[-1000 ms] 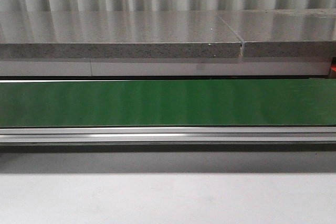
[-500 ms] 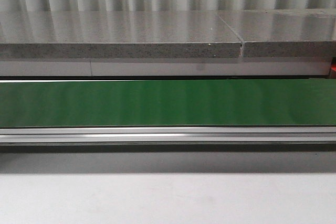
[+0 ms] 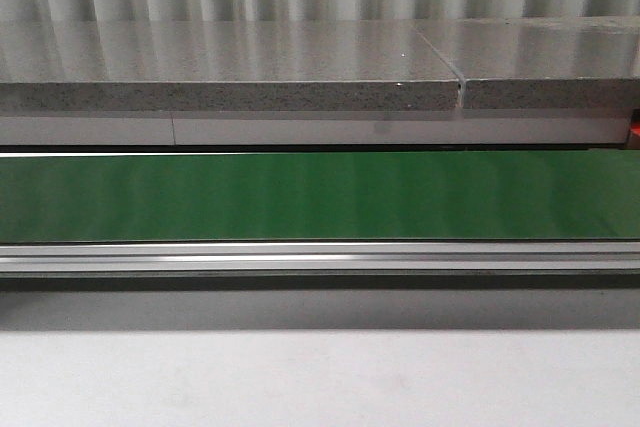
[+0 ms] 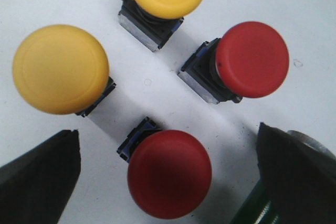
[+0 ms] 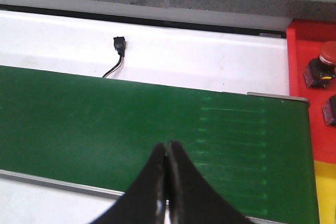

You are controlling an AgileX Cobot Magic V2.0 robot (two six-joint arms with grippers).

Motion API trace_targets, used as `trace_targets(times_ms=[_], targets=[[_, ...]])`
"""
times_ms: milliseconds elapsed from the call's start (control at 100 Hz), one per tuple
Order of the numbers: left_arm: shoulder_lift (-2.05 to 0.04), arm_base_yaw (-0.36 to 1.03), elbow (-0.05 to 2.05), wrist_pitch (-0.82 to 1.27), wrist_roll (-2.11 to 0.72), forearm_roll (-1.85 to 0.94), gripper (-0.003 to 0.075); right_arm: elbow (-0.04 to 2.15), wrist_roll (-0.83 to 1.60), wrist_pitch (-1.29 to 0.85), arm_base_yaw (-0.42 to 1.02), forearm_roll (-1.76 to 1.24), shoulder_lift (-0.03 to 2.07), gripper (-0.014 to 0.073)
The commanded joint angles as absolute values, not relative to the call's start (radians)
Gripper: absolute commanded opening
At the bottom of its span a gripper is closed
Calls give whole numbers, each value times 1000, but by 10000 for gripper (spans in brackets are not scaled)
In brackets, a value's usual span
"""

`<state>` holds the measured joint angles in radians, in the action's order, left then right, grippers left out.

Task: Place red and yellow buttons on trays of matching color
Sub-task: 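Lower the left gripper and grasp a red mushroom button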

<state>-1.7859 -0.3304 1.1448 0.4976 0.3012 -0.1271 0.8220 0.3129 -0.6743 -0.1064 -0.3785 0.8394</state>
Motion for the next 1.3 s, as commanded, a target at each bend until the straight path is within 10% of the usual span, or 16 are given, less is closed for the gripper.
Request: trace_targets(times_ms=[0, 420, 740, 1290], targets=[[-1750, -330, 1174, 455, 308, -133, 635, 847, 321, -621, -104, -389, 829, -67], [-1794, -330, 1174, 479, 304, -127, 557, 847, 321, -621, -104, -389, 829, -67], [-1750, -330, 1176, 498, 246, -125, -17, 847, 321, -621, -104, -389, 829, -67], [-1403, -320, 1173, 706, 59, -120, -20, 847, 321, -621, -104, -389, 829, -67]])
